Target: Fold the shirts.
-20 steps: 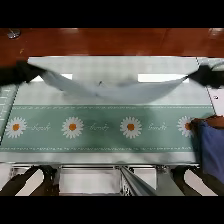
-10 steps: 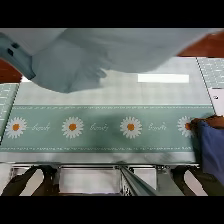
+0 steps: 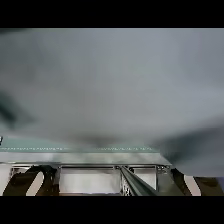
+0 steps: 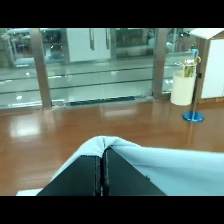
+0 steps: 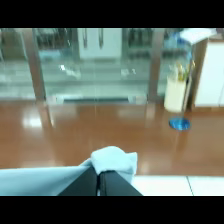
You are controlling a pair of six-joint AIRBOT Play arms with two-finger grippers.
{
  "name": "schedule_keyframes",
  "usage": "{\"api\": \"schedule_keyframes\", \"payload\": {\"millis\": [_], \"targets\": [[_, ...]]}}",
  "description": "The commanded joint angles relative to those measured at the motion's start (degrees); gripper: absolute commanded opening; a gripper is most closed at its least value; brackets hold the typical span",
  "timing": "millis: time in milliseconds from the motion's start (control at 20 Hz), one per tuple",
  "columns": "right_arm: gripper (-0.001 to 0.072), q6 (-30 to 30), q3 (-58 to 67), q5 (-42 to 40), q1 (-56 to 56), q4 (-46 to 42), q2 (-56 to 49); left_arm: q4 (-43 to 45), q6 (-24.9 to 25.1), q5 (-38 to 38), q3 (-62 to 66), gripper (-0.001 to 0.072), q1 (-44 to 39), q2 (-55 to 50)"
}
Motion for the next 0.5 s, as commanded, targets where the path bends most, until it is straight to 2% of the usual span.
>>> {"api": "schedule_keyframes", "payload": {"millis": [0,100,200,300,450], "targets": [[0.0016,0.2,-2.3,10.5,0.0,-0.8,1.2,12.2,-0.8,-4.9,-3.0,0.0025,-7.5,1.4],[0.0016,0.2,-8.0,12.8,0.0,0.9,1.2,13.5,-1.7,-4.9,-9.6,0.0025,-9.3,1.0],[0.0016,-0.7,-16.7,11.2,0.0,4.3,1.2,12.5,-3.3,-4.7,-19.6,0.0025,-9.4,0.1],[0.0016,-2.3,-27.6,5.6,0.0,6.9,1.2,12.6,-3.4,-2.2,-30.6,0.0025,-9.4,-1.9],[0.0016,-3.7,-43.1,-6.3,0.1,7.6,-1.6,12.6,-4.9,7.3,-43.6,0.0025,-9.4,-8.0]]}}
